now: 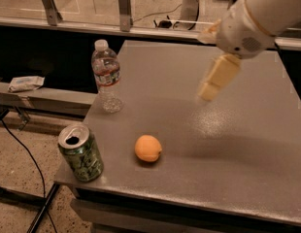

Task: Move water bottle near green can

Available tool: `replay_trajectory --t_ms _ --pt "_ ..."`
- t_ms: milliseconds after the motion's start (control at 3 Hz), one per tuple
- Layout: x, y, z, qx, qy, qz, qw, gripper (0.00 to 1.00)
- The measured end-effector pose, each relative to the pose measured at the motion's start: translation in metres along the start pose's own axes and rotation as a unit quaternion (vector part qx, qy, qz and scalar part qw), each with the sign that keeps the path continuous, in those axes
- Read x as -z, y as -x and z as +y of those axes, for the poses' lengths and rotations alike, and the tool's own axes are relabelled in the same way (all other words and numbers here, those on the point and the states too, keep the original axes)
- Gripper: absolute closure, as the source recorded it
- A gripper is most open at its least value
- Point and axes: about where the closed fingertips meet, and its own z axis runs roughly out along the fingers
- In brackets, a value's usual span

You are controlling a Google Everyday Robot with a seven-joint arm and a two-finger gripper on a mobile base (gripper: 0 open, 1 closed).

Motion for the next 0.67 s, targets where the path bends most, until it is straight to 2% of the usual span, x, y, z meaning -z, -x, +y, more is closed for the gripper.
replay_trajectory --t_ms 333,667 --pt "-0.0481 0.0563 -0.0268 0.008 0.008 -0.09 0.9959 0.0" --pt "-0.0481 0.0563 -0.0268 0.008 0.008 -0.09 0.9959 0.0"
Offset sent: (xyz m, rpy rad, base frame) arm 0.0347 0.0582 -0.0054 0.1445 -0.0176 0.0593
